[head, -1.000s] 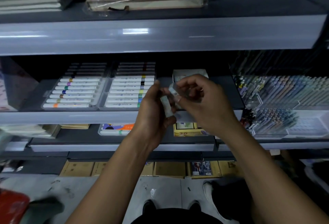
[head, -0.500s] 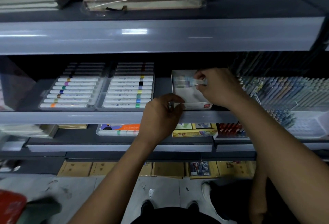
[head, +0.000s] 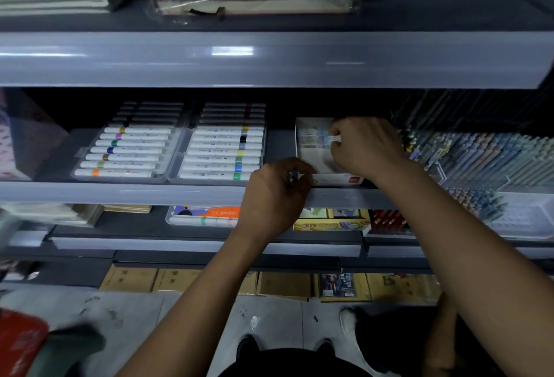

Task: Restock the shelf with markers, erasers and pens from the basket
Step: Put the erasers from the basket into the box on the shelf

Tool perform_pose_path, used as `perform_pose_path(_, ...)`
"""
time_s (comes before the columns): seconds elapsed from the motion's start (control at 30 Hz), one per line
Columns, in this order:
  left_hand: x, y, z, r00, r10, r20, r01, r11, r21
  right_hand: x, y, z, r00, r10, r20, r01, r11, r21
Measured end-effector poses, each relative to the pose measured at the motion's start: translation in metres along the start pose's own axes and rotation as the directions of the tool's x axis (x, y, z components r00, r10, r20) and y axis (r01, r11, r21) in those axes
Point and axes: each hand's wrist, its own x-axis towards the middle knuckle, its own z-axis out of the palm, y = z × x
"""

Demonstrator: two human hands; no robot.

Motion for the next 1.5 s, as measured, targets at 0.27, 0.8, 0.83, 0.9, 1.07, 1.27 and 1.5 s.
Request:
perform_pose_path(0.27,-0.001,0.000,0.000,1.000,-0.008,-0.002,0.008,1.000,-0.026,-0.004,-0.006,-0.003,0.999,0.039,-0.008,-0.039,0.999,0.010)
perform_pose_path(0.8,-0.007,0.014,-0.012,0.919,-0.345,0.190,0.382,0.664,-0.643,-0.025,-0.001,-0.006,0.979,0.060,-0.195,0.000,0.956,0.292)
perform_pose_path(0.83,-0.007,0.017,-0.014,0.906,-0.357,0.228,0.405,0.569,-0.716,-0.030,-0.004,-0.006,0.973,0.053,-0.226,0.024,0.945,0.326)
perform_pose_path(0.9,-0.006,0.020,-0.019,0.901,-0.331,0.279,0.406,0.424,-0.810,-0.040,-0.011,-0.005,0.961,0.041,-0.275,0.068,0.924,0.375)
perform_pose_path(1.07,-0.010,0.020,-0.020,0.940,-0.251,0.231,0.319,0.410,-0.854,-0.063,-0.033,-0.002,0.960,0.018,-0.280,0.139,0.834,0.533)
perform_pose_path(1.27,-0.011,0.017,-0.023,0.950,-0.287,0.119,0.253,0.490,-0.834,-0.085,-0.052,0.000,0.965,-0.051,-0.259,0.204,0.764,0.612)
perform_pose_path(1.5,-0.010,0.018,-0.023,0.952,-0.268,0.148,0.268,0.497,-0.826,-0.086,-0.060,0.004,0.971,-0.005,-0.238,0.147,0.798,0.585)
